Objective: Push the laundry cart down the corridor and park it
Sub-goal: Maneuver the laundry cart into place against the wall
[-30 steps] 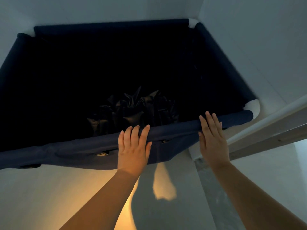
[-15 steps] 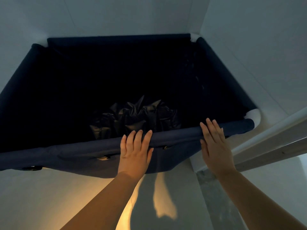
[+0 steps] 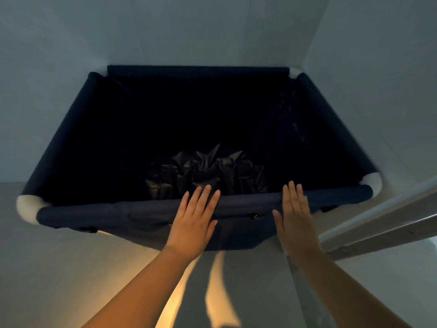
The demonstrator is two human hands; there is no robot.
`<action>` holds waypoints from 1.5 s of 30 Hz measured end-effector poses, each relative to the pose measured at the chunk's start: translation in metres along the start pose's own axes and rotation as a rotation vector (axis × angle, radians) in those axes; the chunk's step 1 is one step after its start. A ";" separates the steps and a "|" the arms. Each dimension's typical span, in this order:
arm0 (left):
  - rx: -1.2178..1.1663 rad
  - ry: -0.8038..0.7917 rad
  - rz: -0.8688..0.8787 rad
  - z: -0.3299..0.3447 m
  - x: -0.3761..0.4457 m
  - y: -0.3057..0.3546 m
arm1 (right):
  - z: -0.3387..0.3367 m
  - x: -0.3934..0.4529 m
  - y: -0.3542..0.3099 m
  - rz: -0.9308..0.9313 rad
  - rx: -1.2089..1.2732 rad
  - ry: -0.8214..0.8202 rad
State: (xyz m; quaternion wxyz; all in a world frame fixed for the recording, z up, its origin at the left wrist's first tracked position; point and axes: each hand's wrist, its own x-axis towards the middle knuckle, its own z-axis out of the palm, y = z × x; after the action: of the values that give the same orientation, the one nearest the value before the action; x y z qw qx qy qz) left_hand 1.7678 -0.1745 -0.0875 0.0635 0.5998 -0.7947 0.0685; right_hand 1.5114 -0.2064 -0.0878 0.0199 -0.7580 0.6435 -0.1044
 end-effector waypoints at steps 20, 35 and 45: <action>-0.046 -0.115 -0.094 -0.128 -0.176 -0.311 | 0.006 0.006 -0.392 -0.231 0.142 -0.134; 0.036 -0.241 0.243 -0.095 -0.072 -0.447 | 0.049 0.104 -0.506 -0.270 0.238 -0.225; 0.087 -0.253 0.416 -0.068 0.035 -0.531 | 0.060 0.195 -0.547 -0.113 0.140 -0.239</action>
State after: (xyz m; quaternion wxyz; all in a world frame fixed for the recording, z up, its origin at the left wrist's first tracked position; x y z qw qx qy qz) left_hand 2.2701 -0.3389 0.0030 -0.0779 0.4291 -0.8991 0.0383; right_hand 2.0830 -0.3106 -0.0311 0.1432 -0.7968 0.5841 -0.0588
